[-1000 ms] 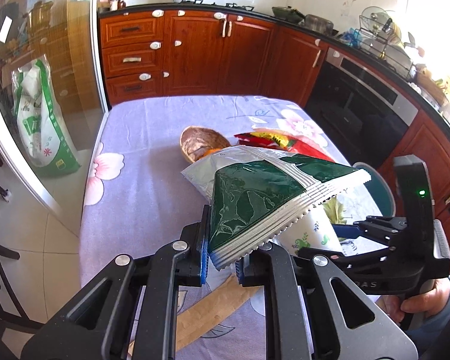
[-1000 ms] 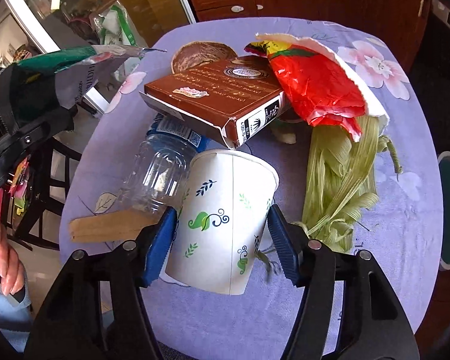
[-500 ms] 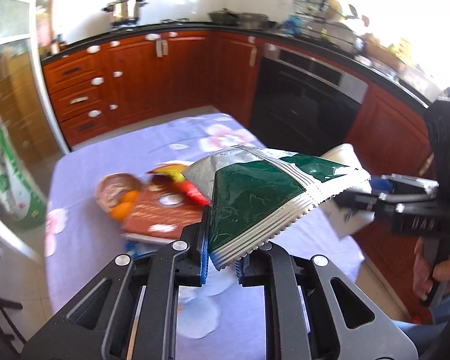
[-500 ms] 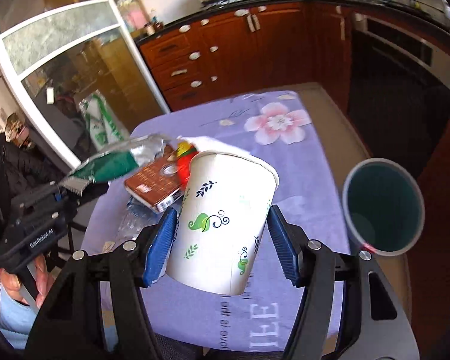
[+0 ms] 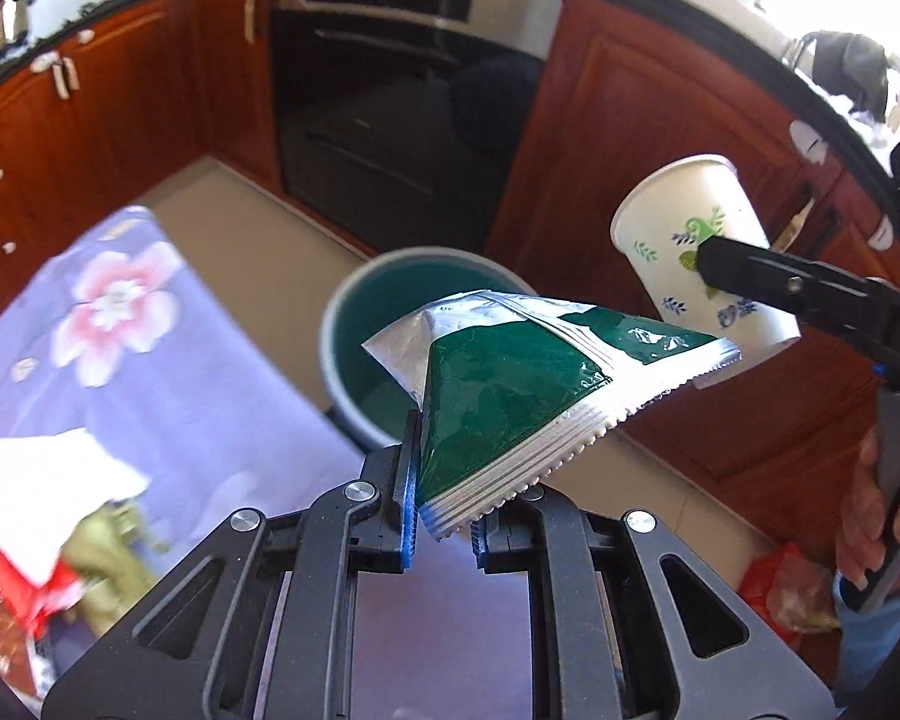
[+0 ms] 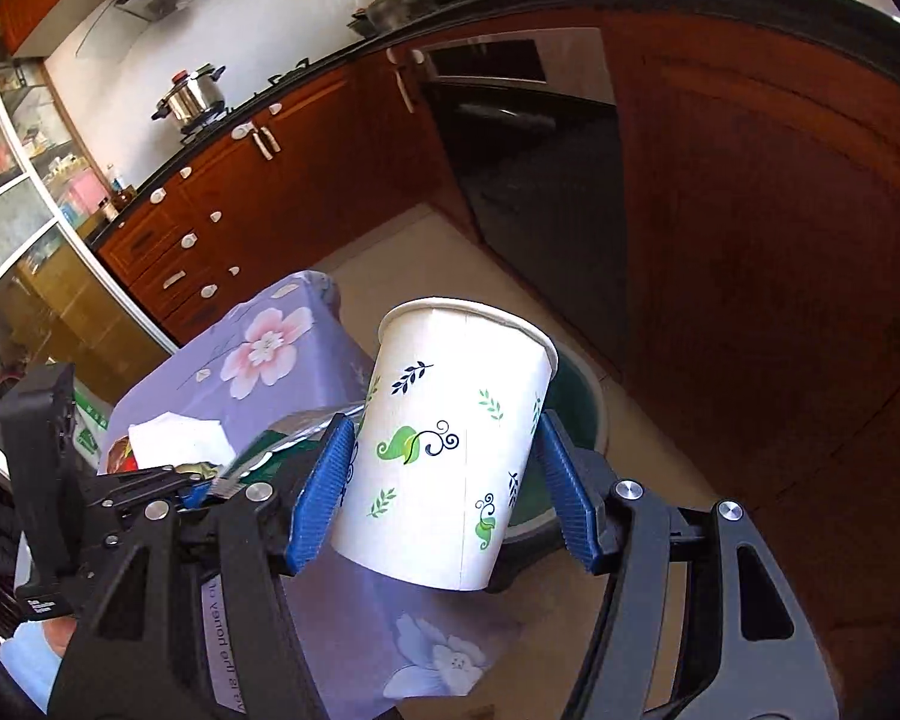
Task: Collect trash
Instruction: 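Carry both items over the bin and open both grippers to drop them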
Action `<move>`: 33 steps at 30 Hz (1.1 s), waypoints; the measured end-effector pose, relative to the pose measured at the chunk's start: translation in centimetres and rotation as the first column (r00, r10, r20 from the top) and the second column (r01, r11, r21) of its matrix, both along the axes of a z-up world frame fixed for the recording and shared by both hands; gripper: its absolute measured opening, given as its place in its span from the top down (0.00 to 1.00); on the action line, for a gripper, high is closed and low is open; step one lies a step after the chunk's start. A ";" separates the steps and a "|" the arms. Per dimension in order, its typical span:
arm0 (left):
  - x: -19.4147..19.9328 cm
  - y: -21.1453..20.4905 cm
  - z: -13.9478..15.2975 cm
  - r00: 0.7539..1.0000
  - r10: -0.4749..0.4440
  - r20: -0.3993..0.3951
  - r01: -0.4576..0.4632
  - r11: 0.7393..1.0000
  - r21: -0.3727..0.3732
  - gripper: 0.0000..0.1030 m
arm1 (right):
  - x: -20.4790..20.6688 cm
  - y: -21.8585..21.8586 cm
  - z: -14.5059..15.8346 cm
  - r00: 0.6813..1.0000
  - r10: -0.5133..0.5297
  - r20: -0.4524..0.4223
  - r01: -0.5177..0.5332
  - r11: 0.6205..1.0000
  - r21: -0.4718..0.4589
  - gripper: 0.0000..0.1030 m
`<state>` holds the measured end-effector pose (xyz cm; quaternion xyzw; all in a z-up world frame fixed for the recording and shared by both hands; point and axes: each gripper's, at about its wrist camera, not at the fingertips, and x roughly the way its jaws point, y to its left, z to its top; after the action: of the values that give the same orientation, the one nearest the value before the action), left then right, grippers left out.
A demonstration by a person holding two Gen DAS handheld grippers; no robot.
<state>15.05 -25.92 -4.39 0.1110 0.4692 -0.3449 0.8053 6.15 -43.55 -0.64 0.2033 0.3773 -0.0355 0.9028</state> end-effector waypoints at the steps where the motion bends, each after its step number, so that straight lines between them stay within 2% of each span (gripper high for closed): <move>1: 0.6 -1.0 -0.9 1.000 -0.008 -0.012 0.009 1.000 0.008 0.86 | 0.3 -0.5 -0.3 1.000 -0.009 -0.006 0.009 1.000 0.000 0.42; 6: 3.5 -4.6 -5.0 0.994 -0.028 -0.104 0.029 1.000 0.012 0.86 | 1.8 -2.5 -2.1 0.998 -0.036 -0.046 0.036 0.999 0.007 0.42; 13: 5.6 -6.6 -8.5 0.988 -0.045 -0.146 0.051 0.998 0.044 0.84 | 4.4 -3.5 -4.3 0.995 -0.041 -0.091 0.042 0.999 0.004 0.42; 14: 6.1 -6.6 -8.9 0.988 -0.037 -0.151 0.045 0.998 0.053 0.75 | 4.7 -3.4 -4.6 0.994 -0.040 -0.098 0.041 0.999 0.002 0.42; 15: 5.9 -6.6 -8.9 0.989 -0.025 -0.149 0.035 0.997 0.063 0.54 | 4.9 -3.4 -4.8 0.994 -0.040 -0.105 0.040 0.999 0.002 0.42; 16: 6.0 -6.4 -8.8 0.991 -0.008 -0.137 0.018 0.997 0.074 0.45 | 5.2 -3.4 -5.0 0.993 -0.038 -0.110 0.039 0.999 0.005 0.42; 18: 6.0 -5.4 -8.1 0.997 0.011 -0.082 -0.005 0.998 0.068 0.35 | 5.8 -3.1 -5.3 0.993 -0.031 -0.115 0.032 0.999 0.003 0.41; 19: 6.0 -4.9 -7.8 0.998 0.016 -0.068 -0.012 0.998 0.070 0.33 | 6.1 -3.0 -5.4 0.993 -0.025 -0.117 0.025 1.000 0.000 0.41; 21: 5.9 -3.9 -7.1 0.998 0.041 -0.048 -0.038 0.997 0.071 0.21 | 6.8 -2.4 -5.6 0.992 -0.012 -0.123 0.011 1.000 -0.003 0.41; 22: 5.8 -3.3 -6.7 0.998 0.050 -0.039 -0.047 0.997 0.063 0.18 | 7.1 -2.1 -5.6 0.992 -0.008 -0.125 0.007 1.000 -0.003 0.41; 24: 5.4 -1.9 -5.9 0.997 0.070 -0.025 -0.069 0.997 0.038 0.04 | 7.6 -1.7 -5.9 0.992 -0.003 -0.125 0.003 1.000 0.000 0.40; 27: 5.0 0.8 -5.1 0.996 0.088 -0.027 -0.088 0.996 0.008 0.04 | 8.4 -0.9 -6.2 0.991 0.000 -0.132 0.000 1.000 0.005 0.37; 29: 4.6 1.6 -4.9 0.995 0.096 -0.032 -0.096 0.995 0.001 0.04 | 8.6 -0.5 -6.5 0.990 -0.001 -0.140 0.003 1.000 0.008 0.30; 30: 4.4 2.0 -4.8 0.995 0.099 -0.033 -0.099 0.995 -0.003 0.04 | 8.8 -0.3 -6.6 0.990 -0.002 -0.141 0.004 1.000 0.013 0.20; 31: 4.3 2.2 -4.8 0.994 0.102 -0.035 -0.102 0.995 -0.004 0.04 | 8.9 -0.1 -6.7 0.990 -0.005 -0.141 0.008 1.000 0.024 0.15; 33: 4.5 2.8 -4.5 0.994 0.107 -0.038 -0.107 0.994 -0.008 0.04 | 9.1 0.2 -6.9 0.989 -0.005 -0.149 0.011 0.999 0.043 0.13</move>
<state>19.57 -23.10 -8.85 0.0752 0.4876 -0.3058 0.8143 15.26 -43.37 -7.54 0.2215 0.4434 -0.0458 0.8673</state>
